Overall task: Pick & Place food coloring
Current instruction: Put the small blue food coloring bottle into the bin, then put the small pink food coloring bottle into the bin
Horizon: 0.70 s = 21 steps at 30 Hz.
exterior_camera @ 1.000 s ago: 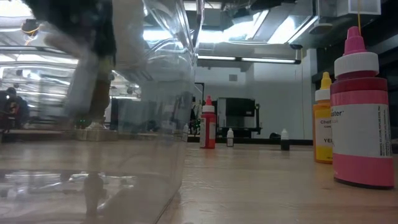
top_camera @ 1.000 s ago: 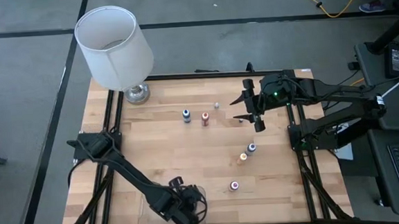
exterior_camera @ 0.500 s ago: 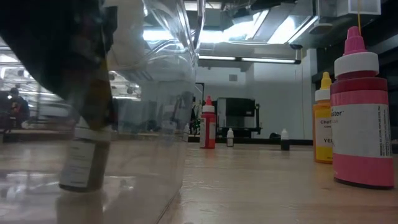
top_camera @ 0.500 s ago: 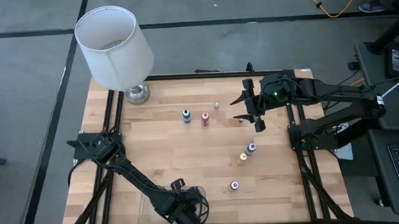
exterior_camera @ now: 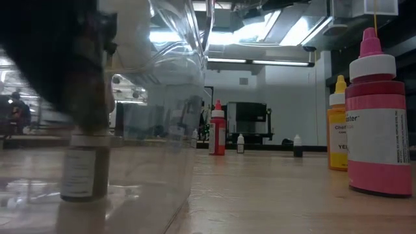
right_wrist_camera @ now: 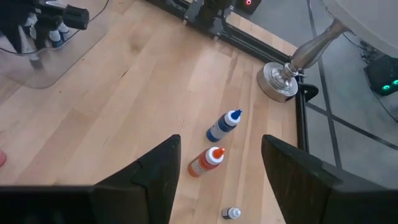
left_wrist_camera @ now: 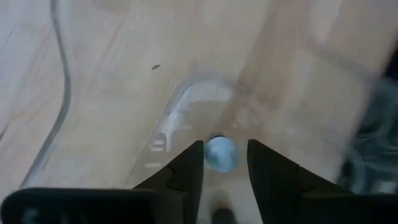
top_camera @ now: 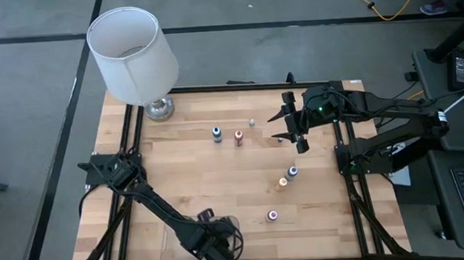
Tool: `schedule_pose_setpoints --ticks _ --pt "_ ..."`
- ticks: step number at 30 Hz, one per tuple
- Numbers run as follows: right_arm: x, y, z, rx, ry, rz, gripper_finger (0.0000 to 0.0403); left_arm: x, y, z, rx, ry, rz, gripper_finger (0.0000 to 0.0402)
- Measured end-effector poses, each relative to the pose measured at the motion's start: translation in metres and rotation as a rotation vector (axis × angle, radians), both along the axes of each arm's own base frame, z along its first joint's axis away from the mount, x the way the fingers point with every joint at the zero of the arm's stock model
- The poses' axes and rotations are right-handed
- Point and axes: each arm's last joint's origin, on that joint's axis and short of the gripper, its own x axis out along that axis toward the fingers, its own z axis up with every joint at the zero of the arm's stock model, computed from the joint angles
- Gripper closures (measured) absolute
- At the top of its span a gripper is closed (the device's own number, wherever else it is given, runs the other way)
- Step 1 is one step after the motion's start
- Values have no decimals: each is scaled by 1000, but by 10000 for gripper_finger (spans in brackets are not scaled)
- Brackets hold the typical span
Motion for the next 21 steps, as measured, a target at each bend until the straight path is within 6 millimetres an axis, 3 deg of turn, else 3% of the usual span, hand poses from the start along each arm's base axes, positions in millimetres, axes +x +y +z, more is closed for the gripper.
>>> schedule_pose_setpoints --ticks 5,14,18,21 --pt "0 0 0 0 0 0 179 5 -1 26 12 -11 0 256" --pt "-5 -3 -3 5 50 -14 179 -5 8 101 98 47 40 251" --pt "-15 -15 -22 37 79 -49 179 -17 20 131 175 45 139 256" --pt "-28 -27 -44 71 64 -106 179 -18 24 145 214 -56 153 258"
